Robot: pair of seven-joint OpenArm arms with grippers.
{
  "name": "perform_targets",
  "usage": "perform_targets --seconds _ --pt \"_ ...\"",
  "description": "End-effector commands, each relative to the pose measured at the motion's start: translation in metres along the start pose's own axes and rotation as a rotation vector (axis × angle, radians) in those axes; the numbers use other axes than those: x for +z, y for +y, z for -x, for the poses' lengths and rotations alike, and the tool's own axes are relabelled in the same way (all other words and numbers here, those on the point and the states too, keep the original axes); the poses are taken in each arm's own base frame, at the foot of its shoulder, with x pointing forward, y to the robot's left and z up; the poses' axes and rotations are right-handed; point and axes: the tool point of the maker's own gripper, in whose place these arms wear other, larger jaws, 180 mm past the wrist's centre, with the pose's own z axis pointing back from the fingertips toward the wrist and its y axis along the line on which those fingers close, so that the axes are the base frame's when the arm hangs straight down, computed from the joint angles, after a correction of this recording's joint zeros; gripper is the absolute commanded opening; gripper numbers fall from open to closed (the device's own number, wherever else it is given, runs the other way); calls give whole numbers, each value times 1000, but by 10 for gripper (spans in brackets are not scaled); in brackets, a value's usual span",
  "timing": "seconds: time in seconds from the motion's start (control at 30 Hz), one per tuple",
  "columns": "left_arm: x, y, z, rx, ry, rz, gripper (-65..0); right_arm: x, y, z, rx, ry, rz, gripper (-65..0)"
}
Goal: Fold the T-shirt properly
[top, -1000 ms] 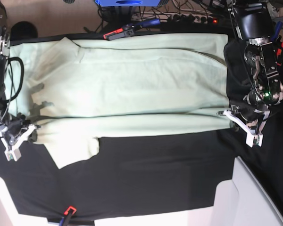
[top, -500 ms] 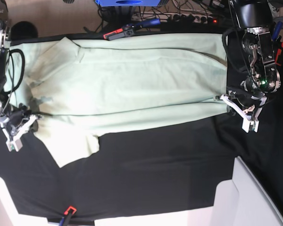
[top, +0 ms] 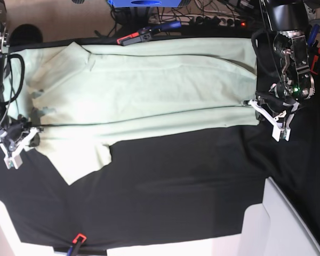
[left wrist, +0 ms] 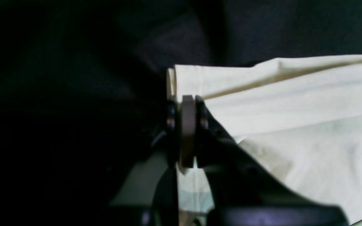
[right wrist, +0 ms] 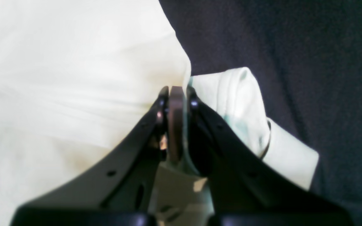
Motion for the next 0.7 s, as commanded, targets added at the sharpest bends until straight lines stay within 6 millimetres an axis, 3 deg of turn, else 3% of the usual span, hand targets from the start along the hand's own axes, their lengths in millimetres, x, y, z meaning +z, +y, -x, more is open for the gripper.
perform_targets --seconds 0.0,0.17,0.3,0.37,0.67 --pt "3 6 -15 -8 -42 -13 -650 6 -9 -21 4 -53 12 -649" --pt "-2 7 -7 -40 -8 -29 -650 5 -7 -16 -1 -47 12 -643" --pt "-11 -6 7 -163 31 -41 -650 5 -7 -14 -2 -39 12 -644" --pt "-13 -15 6 -158 7 -26 -650 5 -7 -9 -3 -20 12 -646" --pt "-18 -17 20 -150 40 -18 -650 5 -7 -4 -4 -9 12 -646"
